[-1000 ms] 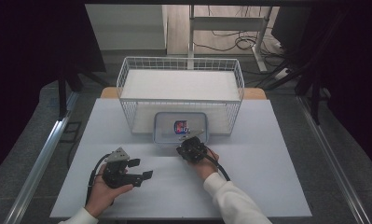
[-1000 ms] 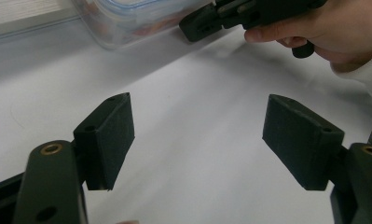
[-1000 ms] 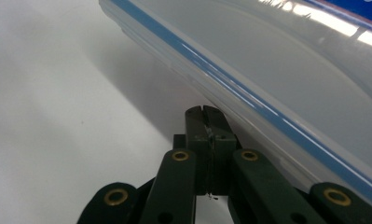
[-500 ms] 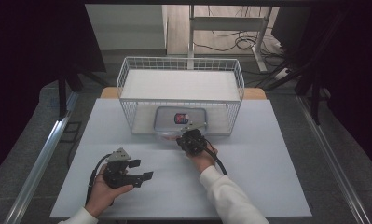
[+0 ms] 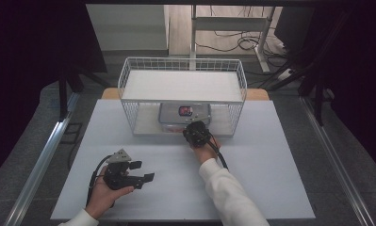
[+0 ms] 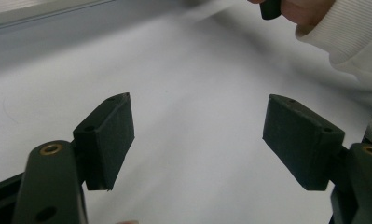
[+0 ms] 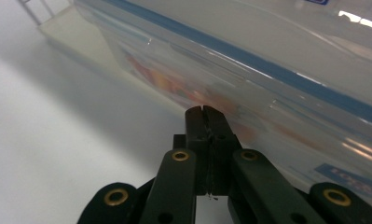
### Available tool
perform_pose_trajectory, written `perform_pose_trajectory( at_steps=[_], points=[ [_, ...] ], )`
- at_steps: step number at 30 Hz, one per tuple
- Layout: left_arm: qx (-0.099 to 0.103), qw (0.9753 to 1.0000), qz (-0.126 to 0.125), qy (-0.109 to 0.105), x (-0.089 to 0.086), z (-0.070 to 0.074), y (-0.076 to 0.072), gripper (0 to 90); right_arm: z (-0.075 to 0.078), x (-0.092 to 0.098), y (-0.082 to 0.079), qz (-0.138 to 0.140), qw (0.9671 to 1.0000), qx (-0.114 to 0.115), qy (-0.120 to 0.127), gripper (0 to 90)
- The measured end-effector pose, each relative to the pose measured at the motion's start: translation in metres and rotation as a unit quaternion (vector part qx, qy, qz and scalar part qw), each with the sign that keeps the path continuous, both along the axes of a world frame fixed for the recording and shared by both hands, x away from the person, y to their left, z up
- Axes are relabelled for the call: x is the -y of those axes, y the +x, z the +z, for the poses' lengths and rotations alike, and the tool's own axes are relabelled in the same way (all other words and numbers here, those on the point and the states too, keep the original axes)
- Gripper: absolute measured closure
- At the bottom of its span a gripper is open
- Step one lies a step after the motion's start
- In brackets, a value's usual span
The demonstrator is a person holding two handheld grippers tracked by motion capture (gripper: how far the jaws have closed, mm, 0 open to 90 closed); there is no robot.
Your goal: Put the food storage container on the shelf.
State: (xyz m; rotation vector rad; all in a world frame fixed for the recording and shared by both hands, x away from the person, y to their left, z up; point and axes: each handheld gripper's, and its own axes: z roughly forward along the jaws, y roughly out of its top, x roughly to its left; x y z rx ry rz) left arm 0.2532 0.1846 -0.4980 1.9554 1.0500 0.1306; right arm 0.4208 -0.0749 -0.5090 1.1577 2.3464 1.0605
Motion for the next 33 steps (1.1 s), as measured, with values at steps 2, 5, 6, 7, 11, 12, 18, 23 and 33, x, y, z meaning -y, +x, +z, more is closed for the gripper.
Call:
perform_pose_trajectory(
  at_steps=[2,5,6,7,11,12,18,23,33],
  points=[
    [0.000,1.0000,0.000,0.000,0.000,0.000,0.000,24.3,0.000,0.000,0.003,-0.007,1.0000,-0.001,-0.001,89.1],
    [-0.001,1.0000,0.002,-0.001,0.000,0.000,0.000,24.3,0.002,0.000,0.010,-0.014,0.9999,-0.003,0.002,89.1],
    [-0.001,1.0000,0.002,-0.002,0.000,0.000,0.000,24.3,0.002,-0.001,0.010,-0.014,0.9999,-0.003,0.001,89.1],
    [-0.001,1.0000,0.003,-0.001,0.000,0.000,0.000,24.3,0.002,-0.001,0.011,-0.014,0.9999,-0.002,0.002,89.1],
    [-0.002,1.0000,0.003,0.000,0.000,0.000,0.000,24.3,0.002,0.000,0.011,-0.012,0.9999,-0.005,0.006,89.1],
    [-0.001,1.0000,0.003,0.000,0.000,0.000,0.000,24.2,0.003,0.002,0.011,-0.010,0.9999,-0.006,0.009,89.1],
    [0.000,1.0000,0.008,0.000,-0.002,0.000,0.000,24.3,0.019,0.012,-0.012,0.027,0.9995,0.005,0.016,89.1],
    [-0.001,0.9999,0.012,0.004,-0.002,0.000,0.000,24.3,0.037,0.038,-0.037,0.053,0.9983,0.020,0.012,89.1],
    [0.001,0.9998,0.020,0.007,-0.002,0.000,-0.001,24.3,0.046,0.106,-0.094,0.098,0.9951,0.010,0.011,89.1]
  ],
)
